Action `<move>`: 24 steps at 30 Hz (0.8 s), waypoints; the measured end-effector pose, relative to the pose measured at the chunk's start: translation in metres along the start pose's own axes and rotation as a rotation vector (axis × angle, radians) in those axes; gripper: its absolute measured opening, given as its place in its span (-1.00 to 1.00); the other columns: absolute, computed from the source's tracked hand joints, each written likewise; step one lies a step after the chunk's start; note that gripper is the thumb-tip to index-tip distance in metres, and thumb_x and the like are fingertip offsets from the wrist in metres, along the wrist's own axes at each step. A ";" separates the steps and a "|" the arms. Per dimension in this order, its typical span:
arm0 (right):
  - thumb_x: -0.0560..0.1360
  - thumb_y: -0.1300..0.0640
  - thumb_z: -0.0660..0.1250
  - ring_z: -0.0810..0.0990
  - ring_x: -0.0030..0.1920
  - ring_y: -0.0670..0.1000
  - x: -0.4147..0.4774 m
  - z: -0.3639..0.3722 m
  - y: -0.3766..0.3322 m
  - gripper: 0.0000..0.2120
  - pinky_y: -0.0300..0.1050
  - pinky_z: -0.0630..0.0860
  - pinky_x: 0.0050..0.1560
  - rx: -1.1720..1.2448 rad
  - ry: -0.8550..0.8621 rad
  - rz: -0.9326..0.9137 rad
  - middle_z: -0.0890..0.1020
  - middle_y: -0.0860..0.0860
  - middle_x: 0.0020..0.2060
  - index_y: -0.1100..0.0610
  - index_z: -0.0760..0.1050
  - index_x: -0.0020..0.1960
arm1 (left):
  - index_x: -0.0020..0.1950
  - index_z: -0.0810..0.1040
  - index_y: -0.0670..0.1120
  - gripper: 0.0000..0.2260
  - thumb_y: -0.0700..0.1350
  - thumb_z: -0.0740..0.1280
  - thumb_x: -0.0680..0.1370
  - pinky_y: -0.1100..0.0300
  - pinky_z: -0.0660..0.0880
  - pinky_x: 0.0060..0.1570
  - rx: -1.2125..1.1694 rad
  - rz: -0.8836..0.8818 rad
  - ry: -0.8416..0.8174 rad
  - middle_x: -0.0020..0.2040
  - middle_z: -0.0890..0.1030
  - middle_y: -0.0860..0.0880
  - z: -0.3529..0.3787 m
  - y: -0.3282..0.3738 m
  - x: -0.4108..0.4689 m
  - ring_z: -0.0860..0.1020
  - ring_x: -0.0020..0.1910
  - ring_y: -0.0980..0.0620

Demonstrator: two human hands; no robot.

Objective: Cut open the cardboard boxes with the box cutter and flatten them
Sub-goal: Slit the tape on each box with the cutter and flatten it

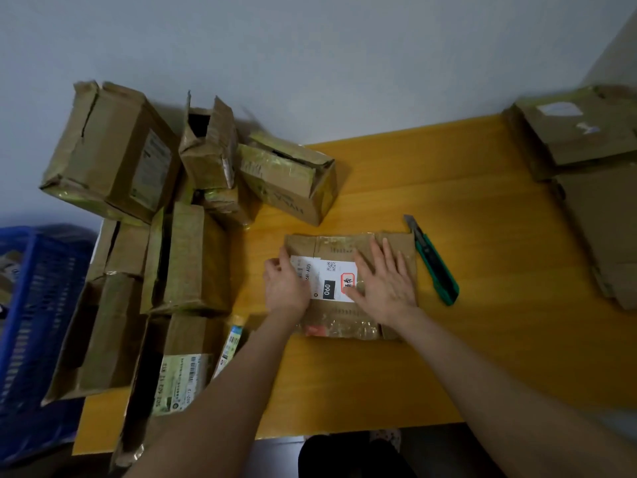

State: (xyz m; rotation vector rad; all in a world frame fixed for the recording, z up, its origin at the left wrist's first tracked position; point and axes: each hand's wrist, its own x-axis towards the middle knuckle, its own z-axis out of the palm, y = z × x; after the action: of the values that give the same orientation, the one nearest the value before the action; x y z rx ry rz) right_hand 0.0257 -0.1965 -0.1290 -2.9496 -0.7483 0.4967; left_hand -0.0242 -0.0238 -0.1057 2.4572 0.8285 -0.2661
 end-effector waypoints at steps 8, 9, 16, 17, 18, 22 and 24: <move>0.51 -0.34 -0.22 -0.13 0.55 0.17 0.016 0.036 0.001 -0.25 0.17 -0.16 0.48 -0.024 0.103 0.018 -0.06 0.18 0.56 0.05 -0.05 0.57 | 0.60 -0.09 0.04 -0.39 0.13 -0.30 0.54 -0.23 -0.20 0.47 0.522 0.478 -0.052 0.60 -0.10 -0.04 0.045 -0.007 0.027 -0.11 0.57 -0.15; 0.53 -0.30 -0.18 -0.04 0.55 0.18 0.017 0.039 0.001 -0.28 0.17 -0.11 0.47 -0.019 0.121 0.025 0.03 0.18 0.55 0.06 0.05 0.56 | 0.59 0.00 0.04 -0.42 0.14 -0.22 0.57 -0.26 -0.14 0.47 0.513 0.499 -0.021 0.60 -0.01 -0.07 0.052 -0.011 0.030 -0.02 0.57 -0.18; 0.54 -0.29 -0.14 0.11 0.52 0.20 0.021 0.037 0.004 -0.32 0.19 -0.03 0.43 -0.047 0.120 0.007 0.17 0.17 0.52 0.03 0.19 0.53 | 0.52 -0.28 0.12 -0.43 0.24 -0.30 0.53 -0.27 -0.20 0.47 0.539 0.460 -0.026 0.59 -0.19 -0.14 0.056 -0.012 0.034 -0.18 0.57 -0.15; 0.54 -0.29 -0.12 0.13 0.52 0.21 0.022 0.037 0.005 -0.33 0.20 0.00 0.43 -0.035 0.136 0.002 0.19 0.18 0.52 0.03 0.21 0.53 | 0.54 -0.22 0.11 -0.43 0.24 -0.25 0.55 -0.28 -0.16 0.48 0.528 0.452 -0.015 0.59 -0.14 -0.15 0.056 -0.012 0.034 -0.13 0.57 -0.16; 0.55 -0.30 -0.11 0.15 0.51 0.21 0.022 0.038 0.005 -0.33 0.22 0.03 0.43 -0.024 0.146 0.003 0.20 0.18 0.51 0.03 0.23 0.52 | 0.55 -0.15 0.10 -0.43 0.24 -0.19 0.56 -0.29 -0.10 0.47 0.516 0.449 0.017 0.60 -0.06 -0.15 0.058 -0.013 0.035 -0.06 0.57 -0.16; 0.55 -0.31 -0.11 0.17 0.51 0.22 0.021 0.039 0.005 -0.33 0.23 0.05 0.43 -0.019 0.165 0.003 0.23 0.20 0.50 0.04 0.25 0.51 | 0.57 0.02 0.08 -0.43 0.23 -0.09 0.58 -0.30 0.00 0.46 0.481 0.467 0.069 0.58 0.08 -0.15 0.064 -0.016 0.035 0.06 0.56 -0.17; 0.54 -0.32 -0.10 0.16 0.51 0.21 0.021 0.037 0.004 -0.32 0.22 0.04 0.44 -0.023 0.167 0.014 0.22 0.20 0.50 0.03 0.25 0.51 | 0.57 -0.01 0.07 -0.43 0.22 -0.10 0.58 -0.30 -0.02 0.47 0.490 0.471 0.077 0.58 0.07 -0.16 0.062 -0.014 0.035 0.05 0.56 -0.16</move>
State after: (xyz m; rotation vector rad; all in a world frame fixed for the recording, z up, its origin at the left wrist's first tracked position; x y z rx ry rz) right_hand 0.0334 -0.1913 -0.1710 -2.9721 -0.7203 0.2401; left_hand -0.0060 -0.0305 -0.1758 3.0438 0.1990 -0.2173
